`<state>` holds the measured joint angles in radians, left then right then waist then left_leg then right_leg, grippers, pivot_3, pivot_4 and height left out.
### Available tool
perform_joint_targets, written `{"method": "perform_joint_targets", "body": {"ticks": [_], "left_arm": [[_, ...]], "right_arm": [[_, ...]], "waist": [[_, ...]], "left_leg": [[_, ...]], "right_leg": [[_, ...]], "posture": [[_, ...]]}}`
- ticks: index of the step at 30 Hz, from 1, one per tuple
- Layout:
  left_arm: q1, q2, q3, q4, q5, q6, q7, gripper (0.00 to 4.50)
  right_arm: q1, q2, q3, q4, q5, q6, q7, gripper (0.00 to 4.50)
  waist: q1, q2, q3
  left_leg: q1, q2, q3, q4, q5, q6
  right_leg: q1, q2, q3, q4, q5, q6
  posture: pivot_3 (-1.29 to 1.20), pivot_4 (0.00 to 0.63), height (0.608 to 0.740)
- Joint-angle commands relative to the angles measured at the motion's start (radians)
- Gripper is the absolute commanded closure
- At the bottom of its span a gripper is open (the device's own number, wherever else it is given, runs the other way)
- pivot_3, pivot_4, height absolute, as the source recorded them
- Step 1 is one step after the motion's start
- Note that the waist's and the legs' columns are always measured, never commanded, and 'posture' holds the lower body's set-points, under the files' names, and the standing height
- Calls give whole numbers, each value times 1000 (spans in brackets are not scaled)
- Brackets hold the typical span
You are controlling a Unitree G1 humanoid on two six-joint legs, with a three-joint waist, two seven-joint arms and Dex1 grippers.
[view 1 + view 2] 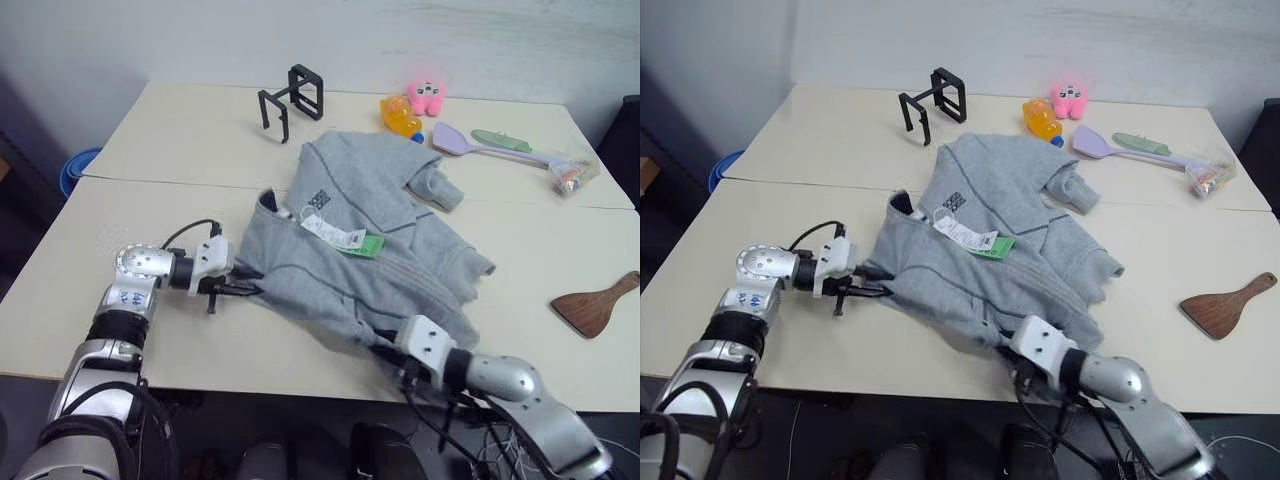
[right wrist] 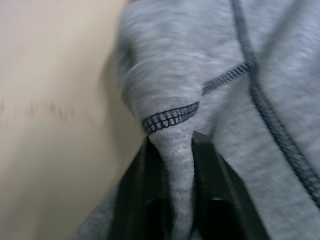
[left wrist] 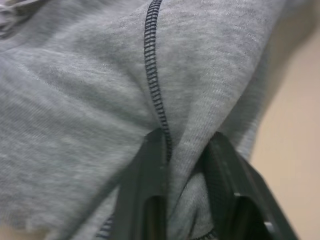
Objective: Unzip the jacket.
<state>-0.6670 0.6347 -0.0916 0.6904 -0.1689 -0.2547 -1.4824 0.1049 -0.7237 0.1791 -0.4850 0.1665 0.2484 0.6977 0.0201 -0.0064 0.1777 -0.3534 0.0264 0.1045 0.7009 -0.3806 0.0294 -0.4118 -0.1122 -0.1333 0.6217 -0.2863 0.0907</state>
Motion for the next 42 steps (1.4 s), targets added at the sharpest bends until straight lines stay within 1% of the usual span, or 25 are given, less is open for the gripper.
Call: {"method": "perform_joint_targets", "body": {"ticks": [1, 3, 5, 8, 10, 12, 15, 16, 17, 19, 20, 21, 23, 26, 27, 28, 30, 31, 32, 34, 35, 36, 38, 40, 42], "left_arm": [[192, 77, -46, -332, -121, 222, -122, 4483], [303, 146, -52, -537, -194, 359, -128, 4483], [400, 207, -50, -698, -251, 449, -106, 4483], [494, 251, -39, -844, -307, 515, -58, 4483], [558, 262, -26, -945, -344, 563, -11, 4483], [602, 252, -16, -1022, -369, 592, 34, 4483], [632, 231, -10, -1082, -395, 633, 95, 4483], [639, 230, -8, -1093, -403, 651, 113, 4483], [643, 230, -5, -1094, -400, 662, 133, 4483], [635, 241, 3, -1076, -393, 704, 171, 3926], [627, 255, 15, -1067, -410, 731, 167, 3878], [616, 276, 28, -1056, -424, 755, 154, 3495], [595, 313, 56, -1042, -458, 803, 125, 3070], [555, 382, 136, -970, -520, 850, 50, 2232], [524, 400, 156, -935, -542, 870, 26, 1941], [491, 404, 160, -907, -550, 881, 11, 1871], [410, 358, 154, -854, -526, 832, 25, 1871], [371, 320, 139, -836, -500, 795, 45, 1871], [332, 275, 121, -817, -468, 751, 69, 1871], [282, 204, 83, -784, -402, 662, 92, 1871], [262, 170, 65, -768, -383, 639, 97, 1871], [249, 145, 52, -754, -368, 621, 102, 1871], [226, 111, 11, -730, -316, 559, 90, 1871], [211, 94, -17, -695, -262, 483, 78, 1871], [196, 63, -19, -660, -241, 444, 100, 1871]], "right_arm": [[127, -95, -150, -9, 83, -115, 148, 4500], [214, -142, -236, -9, 158, -165, 254, 4500], [297, -184, -321, 15, 190, -198, 331, 4500], [382, -219, -416, 58, 200, -241, 408, 4500], [444, -237, -500, 100, 207, -260, 463, 4500], [470, -244, -548, 130, 200, -277, 488, 4500], [461, -228, -577, 167, 184, -324, 494, 4500], [450, -220, -577, 175, 183, -312, 479, 4500], [451, -217, -575, 169, 225, -260, 481, 4500], [452, -209, -576, 154, 280, -217, 491, 3830], [468, -212, -583, 132, 311, -189, 507, 3755], [481, -206, -600, 107, 333, -178, 512, 3276], [521, -203, -639, 48, 379, -130, 526, 2808], [668, -217, -789, -123, 543, 83, 540, 1890], [675, -228, -838, -174, 602, 130, 536, 1544], [639, -233, -855, -202, 642, 144, 511, 1281], [494, -233, -814, -244, 664, 133, 419, 659], [421, -229, -769, -254, 643, 123, 386, 327], [338, -222, -696, -257, 584, 104, 353, 137], [183, -205, -524, -243, 436, 72, 290, 137], [93, -179, -408, -219, 348, 62, 253, 137], [27, -158, -320, -199, 287, 62, 226, 137], [-103, -93, -146, -155, 174, 51, 191, 137], [-188, -34, -32, -124, 95, 45, 165, 137], [-252, 30, 48, -89, 34, 46, 130, 137]], "waist": [[0, 0, 0], [-3, 0, 0], [-5, 0, 1], [-3, 0, 1], [2, 2, 1], [4, 3, 0], [4, 3, 0], [4, 3, 0], [4, 3, 0], [5, 4, 0], [7, 4, 0], [7, 4, 0], [8, 4, 0], [7, 6, 1], [7, 6, 1], [6, 6, 0], [-2, 3, 0], [-5, 3, 0], [-4, 3, 0], [-2, 4, -1], [1, 4, -1], [1, 3, -1], [4, 3, 0], [3, 3, 0], [2, 3, 0]], "left_leg": [[0, 0, 1, 0, 0, 0], [0, 0, 0, -1, -1, 1], [0, 1, -1, -1, -2, 1], [2, 2, -1, 1, -2, 1], [2, 2, -1, 1, -1, 0], [3, 3, -1, 1, -1, 0], [2, 4, -1, 1, -1, 0], [2, 4, -1, 1, -1, -1], [3, 4, -1, 1, -1, -1], [2, 4, -1, 1, -1, -1], [2, 3, -1, 1, -1, -1], [2, 3, -1, 1, -1, -1], [2, 3, -1, 1, -1, 0], [1, 3, -1, 0, -1, 0], [1, 4, -1, 0, -1, -1], [2, 4, -2, 0, -1, -1], [2, 4, -1, 0, -1, -1], [3, 4, 1, 0, -1, -1], [3, 4, 2, 1, -1, -1], [3, 3, 1, 0, -1, -2], [3, 3, 2, 0, -1, -2], [0, 2, 4, 0, -1, -3], [0, 2, 5, 0, -1, -4], [-3, 0, 7, 0, -1, -4], [-3, 0, 9, 1, -1, -4]], "right_leg": [[0, 0, 1, 0, 0, 0], [0, 0, 1, -1, 0, 0], [1, 0, 1, -2, 0, 0], [4, -1, 5, -4, 0, 0], [5, -2, 9, -8, 0, 0], [5, -4, 12, -8, 0, 0], [5, -4, 12, -9, 0, 0], [5, -4, 12, -9, 0, 0], [5, -4, 12, -9, 0, 0], [4, -3, 12, -9, 0, 0], [4, -3, 12, -9, 0, 0], [4, -2, 12, -9, 0, 0], [4, -3, 12, -9, 0, 0], [3, -4, 12, -9, 0, 0], [3, -3, 12, -9, 0, 0], [4, -3, 12, -9, 0, 0], [4, -2, 12, -9, 0, 0], [4, -2, 14, -9, 0, 1], [4, -2, 15, -9, 1, 1], [3, -2, 15, -8, 1, 2], [2, 0, 15, -7, 1, 1], [-2, 1, 16, -1, 1, 1], [-4, 5, 13, 0, 0, 0], [-8, 6, 10, 0, 0, 0], [-8, 7, 10, -1, 0, 0]], "posture": [[0, 150, 740], [0, 150, 740], [0, 150, 740], [0, 150, 740], [0, 150, 740], [0, 150, 740], [0, 150, 740], [0, 150, 740], [0, 150, 740], [0, 150, 740], [0, 150, 740], [0, 150, 740], [0, 150, 740], [0, 150, 740], [0, 150, 740], [0, 150, 740], [0, 150, 740], [0, 150, 740], [0, 150, 740], [0, 150, 740], [0, 150, 740], [0, 150, 740], [0, 150, 740], [0, 150, 740], [0, 150, 740]]}}
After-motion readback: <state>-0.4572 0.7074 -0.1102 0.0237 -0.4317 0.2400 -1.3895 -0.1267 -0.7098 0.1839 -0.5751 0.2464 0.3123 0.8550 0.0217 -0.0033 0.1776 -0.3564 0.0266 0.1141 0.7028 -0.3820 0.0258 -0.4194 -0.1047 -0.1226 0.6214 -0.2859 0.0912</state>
